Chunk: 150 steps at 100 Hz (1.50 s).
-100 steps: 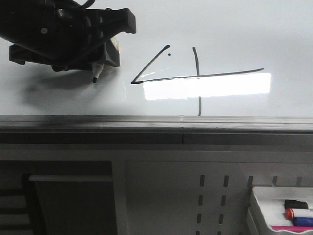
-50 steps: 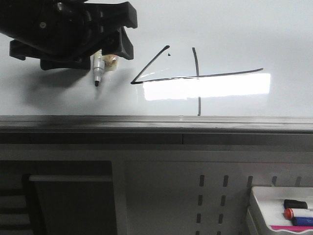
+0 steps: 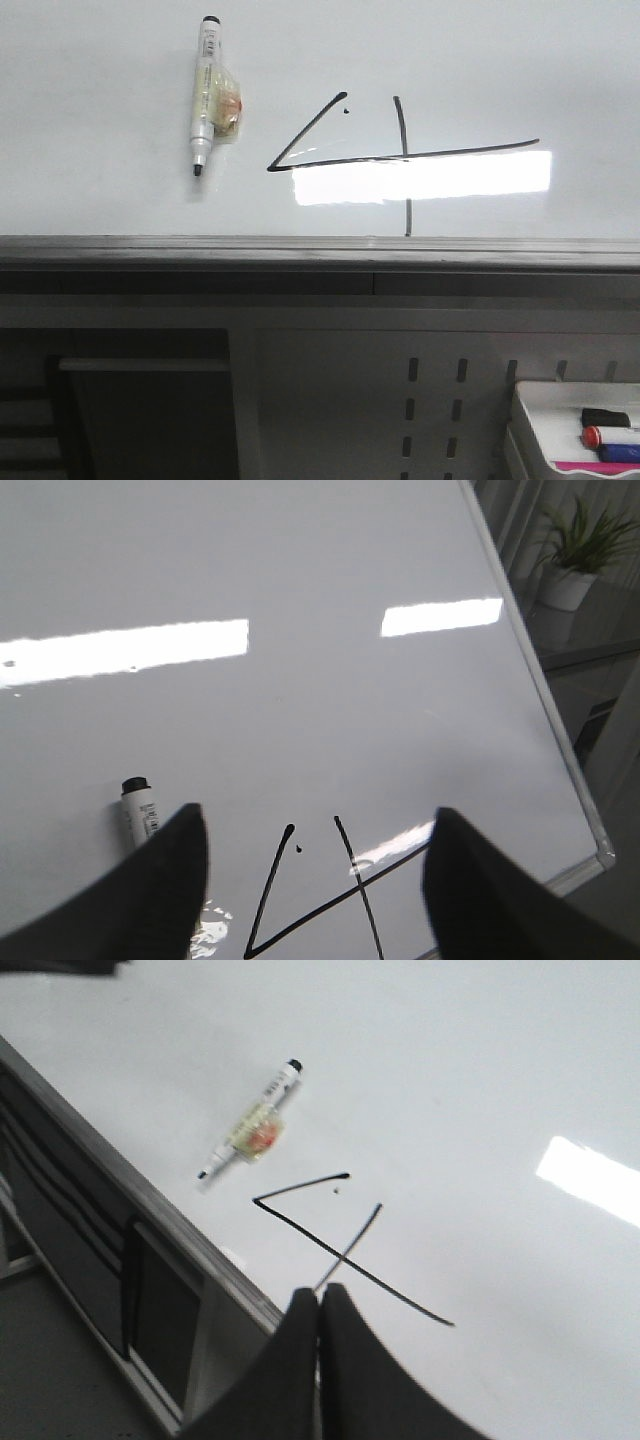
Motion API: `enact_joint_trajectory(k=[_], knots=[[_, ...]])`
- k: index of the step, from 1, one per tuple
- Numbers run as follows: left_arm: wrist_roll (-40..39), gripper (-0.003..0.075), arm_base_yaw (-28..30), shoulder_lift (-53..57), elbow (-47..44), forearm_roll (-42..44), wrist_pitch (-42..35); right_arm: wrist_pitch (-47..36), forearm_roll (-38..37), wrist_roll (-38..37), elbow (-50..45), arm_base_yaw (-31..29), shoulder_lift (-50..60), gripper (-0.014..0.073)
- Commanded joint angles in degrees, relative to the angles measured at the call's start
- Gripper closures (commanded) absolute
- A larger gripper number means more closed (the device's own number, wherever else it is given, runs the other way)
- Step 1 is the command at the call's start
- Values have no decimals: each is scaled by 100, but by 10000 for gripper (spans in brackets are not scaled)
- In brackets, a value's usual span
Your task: Write number 4 on whiteboard
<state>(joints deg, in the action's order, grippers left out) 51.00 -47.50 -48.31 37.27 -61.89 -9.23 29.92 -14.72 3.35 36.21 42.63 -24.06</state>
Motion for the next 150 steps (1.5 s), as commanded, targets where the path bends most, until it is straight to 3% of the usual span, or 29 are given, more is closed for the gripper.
enact_joint_trajectory(k=[1, 10, 38, 91, 103, 114, 122, 134, 141, 150], knots=[[223, 566, -42, 863, -336, 64, -85, -299, -500, -119, -323, -171, 589, 636], [285, 739, -42, 1609, -858, 64, -85, -68, -540, -119, -602, -255, 1187, 637], [316, 741, -42, 2923, -1891, -278, -50, 125, -540, -119, -793, -255, 2123, 637], [384, 741, -42, 2992, -2242, -282, -73, 115, -540, -119, -793, -255, 2135, 637], [385, 741, -30, 3016, -2382, -101, -859, 115, -540, -119, -793, -255, 2135, 637], [134, 741, 193, 3073, -2742, 1738, -1111, 115, -540, -119, -793, -255, 2135, 637], [-933, 741, 575, 3242, -3072, 3267, -1134, 115, -540, -119, -793, -255, 2135, 637], [-2459, 741, 1334, 3686, -3632, 4256, -987, 115, -540, -119, -793, -255, 2135, 637], [-3185, 741, 1714, 4097, -3910, 4900, -618, 115, -540, -119, -793, -255, 2135, 637], [-3787, 741, 2102, 4720, -3937, 5304, 555, 115, -540, -119, -793, -255, 2135, 637]])
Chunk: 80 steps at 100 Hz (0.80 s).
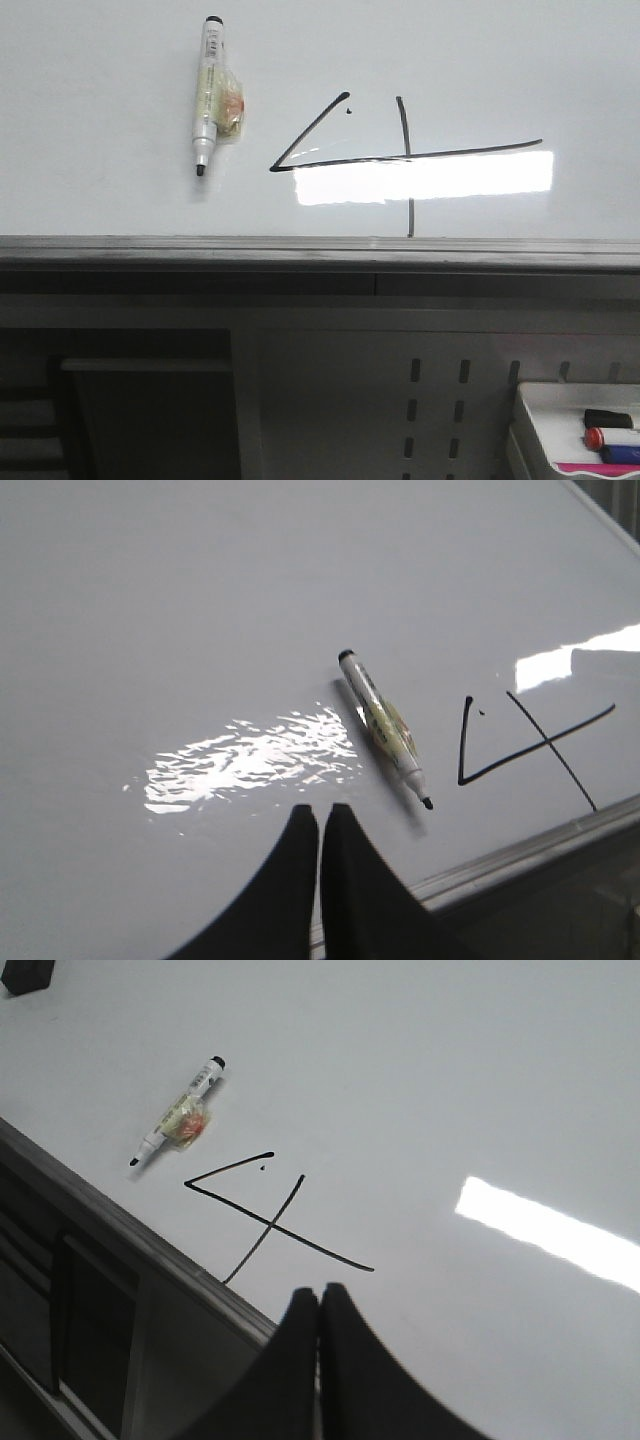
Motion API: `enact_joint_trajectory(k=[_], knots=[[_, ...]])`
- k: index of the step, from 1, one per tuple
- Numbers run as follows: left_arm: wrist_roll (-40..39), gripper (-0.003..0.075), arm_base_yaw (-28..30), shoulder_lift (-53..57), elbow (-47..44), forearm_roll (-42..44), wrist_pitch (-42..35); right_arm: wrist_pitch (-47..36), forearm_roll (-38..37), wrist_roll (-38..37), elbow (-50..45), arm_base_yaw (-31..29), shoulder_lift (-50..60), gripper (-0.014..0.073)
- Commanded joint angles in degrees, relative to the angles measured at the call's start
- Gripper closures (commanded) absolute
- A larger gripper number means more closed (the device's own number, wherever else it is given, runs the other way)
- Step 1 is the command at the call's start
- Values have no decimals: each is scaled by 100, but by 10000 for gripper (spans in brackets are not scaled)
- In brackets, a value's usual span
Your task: Write number 4 on whiteboard
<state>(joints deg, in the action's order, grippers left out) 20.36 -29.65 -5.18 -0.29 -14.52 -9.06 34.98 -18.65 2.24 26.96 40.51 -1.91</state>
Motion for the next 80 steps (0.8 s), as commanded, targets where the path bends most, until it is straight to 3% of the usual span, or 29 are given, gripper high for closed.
enact_joint_trajectory(k=[1, 14, 28, 80], knots=[[-754, 741, 380, 449, -181, 562, 609, -391, -148, -8, 132, -42, -80, 637], [-1276, 741, 945, 624, -181, 657, 1765, -403, -148, -8, 123, -42, -80, 637], [-1319, 741, 1390, 694, -181, 657, 2605, -381, -148, -8, 110, -42, -80, 637], [-1329, 741, 1613, 695, -181, 364, 2661, -381, -148, -8, 110, -42, -80, 637]])
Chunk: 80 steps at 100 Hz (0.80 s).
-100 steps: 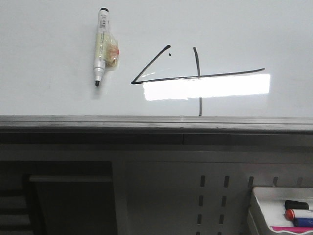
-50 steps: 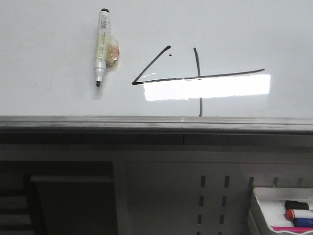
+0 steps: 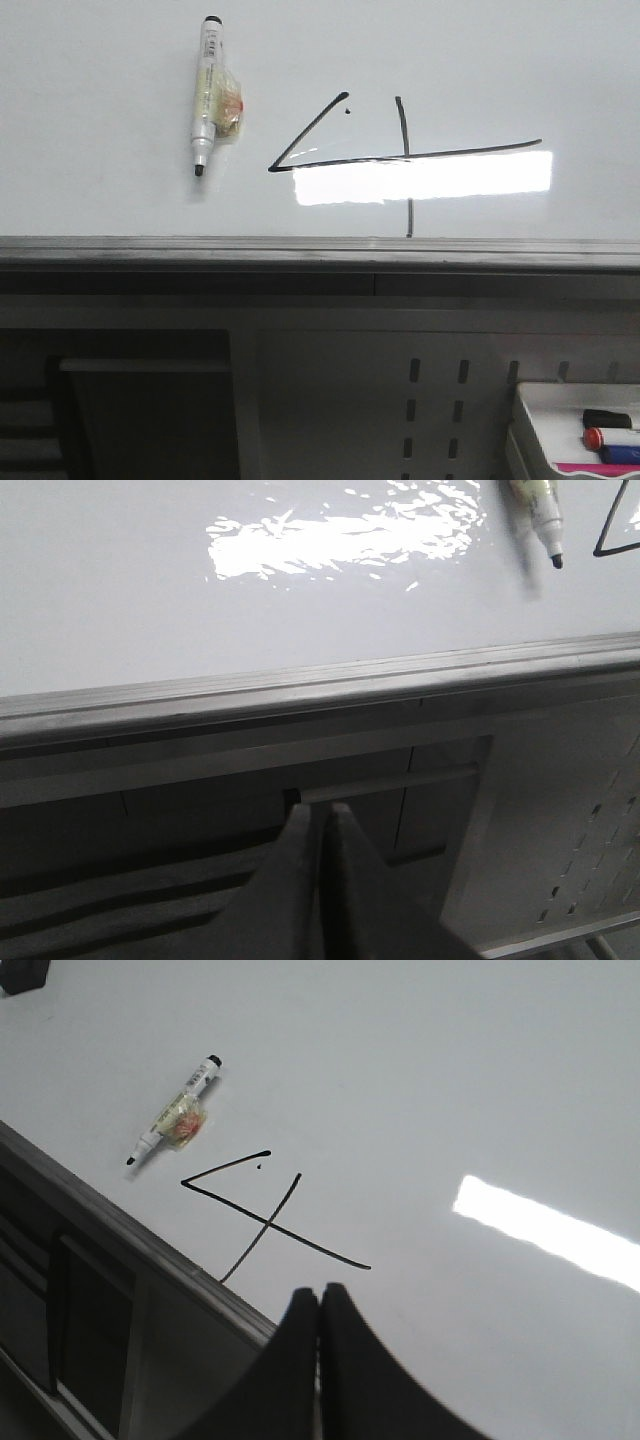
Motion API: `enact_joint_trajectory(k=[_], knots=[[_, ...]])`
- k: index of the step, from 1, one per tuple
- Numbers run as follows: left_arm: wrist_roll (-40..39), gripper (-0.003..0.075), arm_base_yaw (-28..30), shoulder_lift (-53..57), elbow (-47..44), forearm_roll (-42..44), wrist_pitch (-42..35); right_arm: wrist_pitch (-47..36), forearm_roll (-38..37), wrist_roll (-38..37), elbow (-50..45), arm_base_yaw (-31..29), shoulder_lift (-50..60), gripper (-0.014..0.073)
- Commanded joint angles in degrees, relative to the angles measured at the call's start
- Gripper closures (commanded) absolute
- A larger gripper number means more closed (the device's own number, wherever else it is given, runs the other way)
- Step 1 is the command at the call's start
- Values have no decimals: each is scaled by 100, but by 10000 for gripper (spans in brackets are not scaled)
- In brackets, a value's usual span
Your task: Write number 4 on whiteboard
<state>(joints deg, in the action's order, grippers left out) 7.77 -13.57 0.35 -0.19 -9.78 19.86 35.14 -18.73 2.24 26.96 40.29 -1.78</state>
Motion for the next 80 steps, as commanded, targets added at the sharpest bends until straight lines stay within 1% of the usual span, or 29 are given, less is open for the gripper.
enact_joint_trajectory(k=[1, 37, 42, 48, 50, 51, 56, 62, 68, 72, 76, 80], knots=[[-70, 741, 5, 143, -191, -110, -230, -397, -139, -8, 110, -20, -94, 637], [-70, 741, 5, 143, -191, -110, -230, -384, -139, -8, 107, -20, -90, 637], [-70, 741, 5, 143, -191, -110, -230, -205, -385, -8, 65, -97, -67, 637], [-70, 741, 5, 143, -191, -110, -230, -183, -484, -81, -75, -376, -67, 637], [-70, 741, 5, 143, -191, -110, -230, -243, -407, -224, -142, -581, -67, 637], [-70, 741, 5, 143, -191, -110, -230, -262, -407, -276, -168, -581, -67, 637], [-70, 741, 5, 143, -191, -110, -230, -438, -68, -530, -383, -1036, -67, 637], [-70, 741, 5, 143, -191, -110, -230, -722, 351, -582, -734, -1713, -67, 637], [-70, 741, 5, 143, -191, -110, -230, -1169, 488, -582, -1098, -2350, -67, 637], [-70, 741, 5, 143, -191, -110, -230, -1589, 632, -582, -1390, -2645, -67, 637], [-70, 741, 5, 143, -191, -110, -230, -2012, 979, -582, -1682, -2966, -67, 639], [-70, 741, 5, 143, -191, -110, -230, -2284, 1267, -582, -1916, -3123, -67, 641]])
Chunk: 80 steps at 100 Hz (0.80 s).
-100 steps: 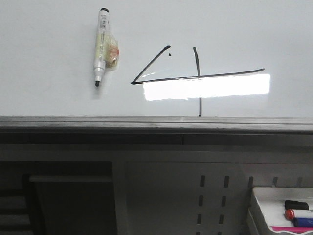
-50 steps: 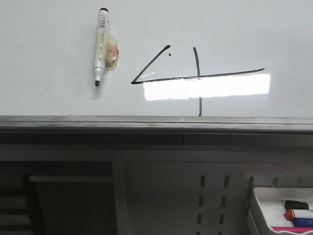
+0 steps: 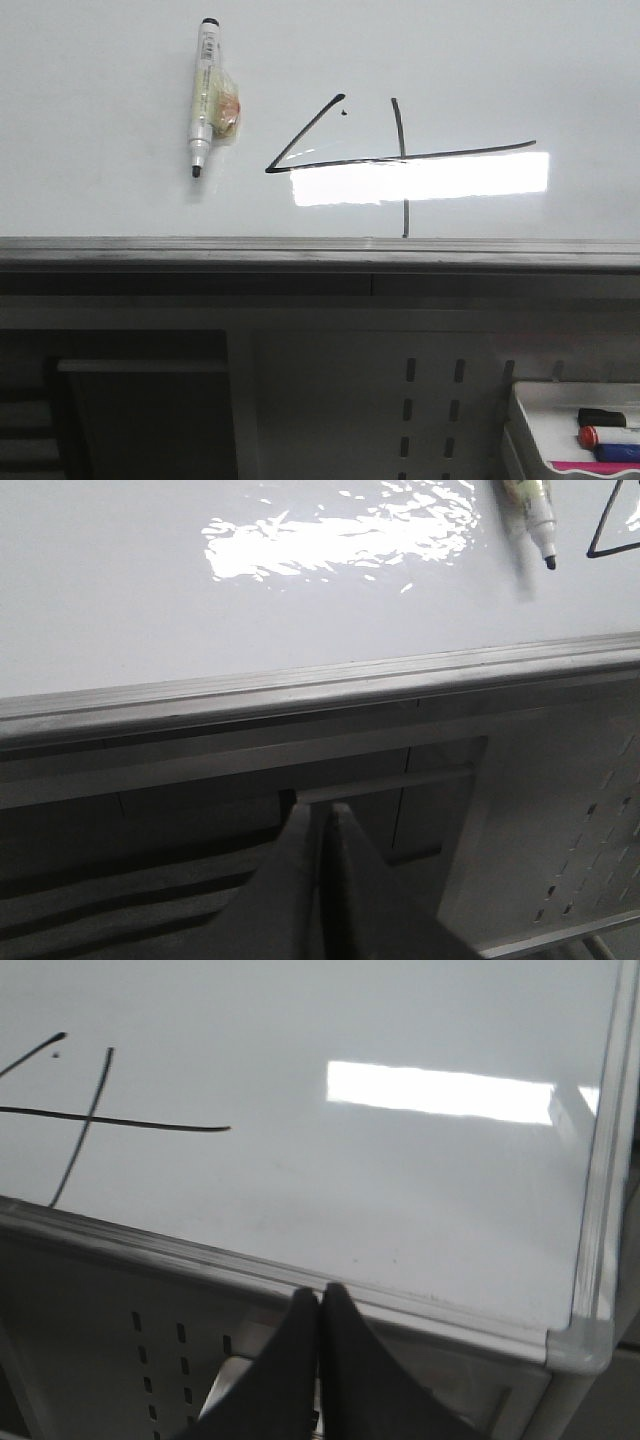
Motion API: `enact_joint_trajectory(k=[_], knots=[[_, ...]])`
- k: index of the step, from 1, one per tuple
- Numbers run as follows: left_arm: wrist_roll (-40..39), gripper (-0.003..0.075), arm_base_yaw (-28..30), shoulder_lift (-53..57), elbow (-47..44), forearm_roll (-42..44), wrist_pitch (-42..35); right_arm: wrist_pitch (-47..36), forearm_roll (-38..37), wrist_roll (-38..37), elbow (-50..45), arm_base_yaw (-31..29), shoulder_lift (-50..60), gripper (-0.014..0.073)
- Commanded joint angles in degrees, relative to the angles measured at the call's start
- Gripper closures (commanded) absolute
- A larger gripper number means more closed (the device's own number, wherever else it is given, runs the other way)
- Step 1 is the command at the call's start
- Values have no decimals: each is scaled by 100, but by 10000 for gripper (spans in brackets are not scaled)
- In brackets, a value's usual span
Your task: Write number 4 on whiteboard
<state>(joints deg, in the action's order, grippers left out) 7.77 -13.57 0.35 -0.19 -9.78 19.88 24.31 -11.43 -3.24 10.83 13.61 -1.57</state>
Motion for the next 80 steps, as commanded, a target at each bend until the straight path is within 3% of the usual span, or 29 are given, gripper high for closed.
enact_joint_trajectory(k=[1, 24, 35, 80], knots=[[-70, 741, 5, 143, -191, -110, -233, -1285, 590, -34, -390, -479, -88, 641], [-70, 741, 5, 143, -191, -110, -233, -1461, 823, -75, -1301, -605, -12, 640], [-70, 741, 5, 143, -191, -110, -233, -594, 700, -75, -1283, -605, 327, 640], [-70, 741, 5, 143, -191, -122, -233, -658, 597, -75, -1283, -614, 299, 640]])
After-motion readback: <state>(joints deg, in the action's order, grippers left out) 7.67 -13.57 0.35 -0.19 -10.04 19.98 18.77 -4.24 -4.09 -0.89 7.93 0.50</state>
